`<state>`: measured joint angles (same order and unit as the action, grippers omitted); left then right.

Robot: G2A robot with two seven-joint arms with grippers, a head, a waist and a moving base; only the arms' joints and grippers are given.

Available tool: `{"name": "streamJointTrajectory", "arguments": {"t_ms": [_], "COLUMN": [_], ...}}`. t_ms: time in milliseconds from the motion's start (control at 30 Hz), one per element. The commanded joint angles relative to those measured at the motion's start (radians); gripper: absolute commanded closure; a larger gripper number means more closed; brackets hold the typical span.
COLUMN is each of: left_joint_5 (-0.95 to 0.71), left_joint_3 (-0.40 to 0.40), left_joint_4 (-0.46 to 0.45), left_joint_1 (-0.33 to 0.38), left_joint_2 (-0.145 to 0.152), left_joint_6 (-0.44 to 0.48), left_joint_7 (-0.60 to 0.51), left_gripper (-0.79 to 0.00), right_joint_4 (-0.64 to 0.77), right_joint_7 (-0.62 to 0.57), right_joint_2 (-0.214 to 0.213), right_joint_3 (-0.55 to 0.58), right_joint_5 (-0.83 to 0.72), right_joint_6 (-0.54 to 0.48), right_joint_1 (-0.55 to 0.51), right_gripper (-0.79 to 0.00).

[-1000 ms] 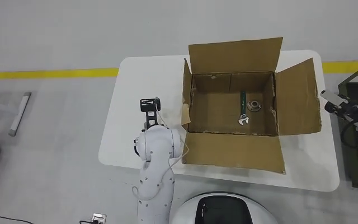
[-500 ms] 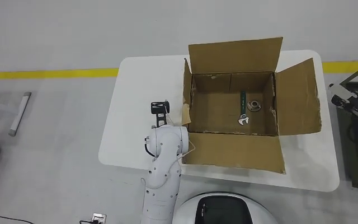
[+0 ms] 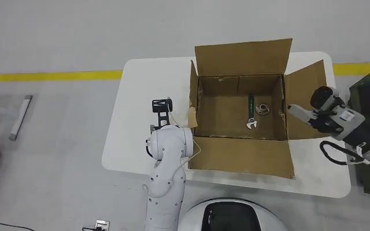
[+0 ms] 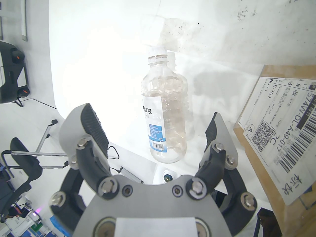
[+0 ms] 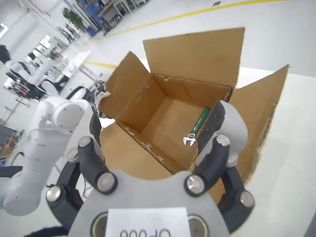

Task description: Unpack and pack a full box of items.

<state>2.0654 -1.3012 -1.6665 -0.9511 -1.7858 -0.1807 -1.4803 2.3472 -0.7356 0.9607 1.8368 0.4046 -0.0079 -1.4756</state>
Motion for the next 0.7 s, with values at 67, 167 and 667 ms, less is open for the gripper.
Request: {"name": "streamJointTrajectory", "arguments": {"t_ms": [67, 167, 667], "left_joint_5": [0.0, 0.0, 0.0], "left_joint_3": [0.0, 0.0, 0.0], "left_joint_4": [0.0, 0.0, 0.0], "left_joint_1": [0.0, 0.0, 0.0], "left_joint_2": [0.0, 0.0, 0.0], "left_joint_6": [0.0, 0.0, 0.0], "left_joint_7": [0.0, 0.0, 0.0], "left_gripper": [-0.785, -0.785, -0.785], "right_joint_4": [-0.059, -0.078, -0.063], "right_joint_7": [-0.001, 0.004, -0.086], "right_joint_2": [-0.002, -0.001, 0.001], "right_joint_3": [-0.196, -0.228, -0.346], "right_joint_5": [0.249, 0.273, 0.474], "right_joint_6": [0.083, 0.1, 0.193], "right_joint_1": [0.099, 0.116, 0.181], "right_gripper": [-0.785, -0.785, -0.785]}}
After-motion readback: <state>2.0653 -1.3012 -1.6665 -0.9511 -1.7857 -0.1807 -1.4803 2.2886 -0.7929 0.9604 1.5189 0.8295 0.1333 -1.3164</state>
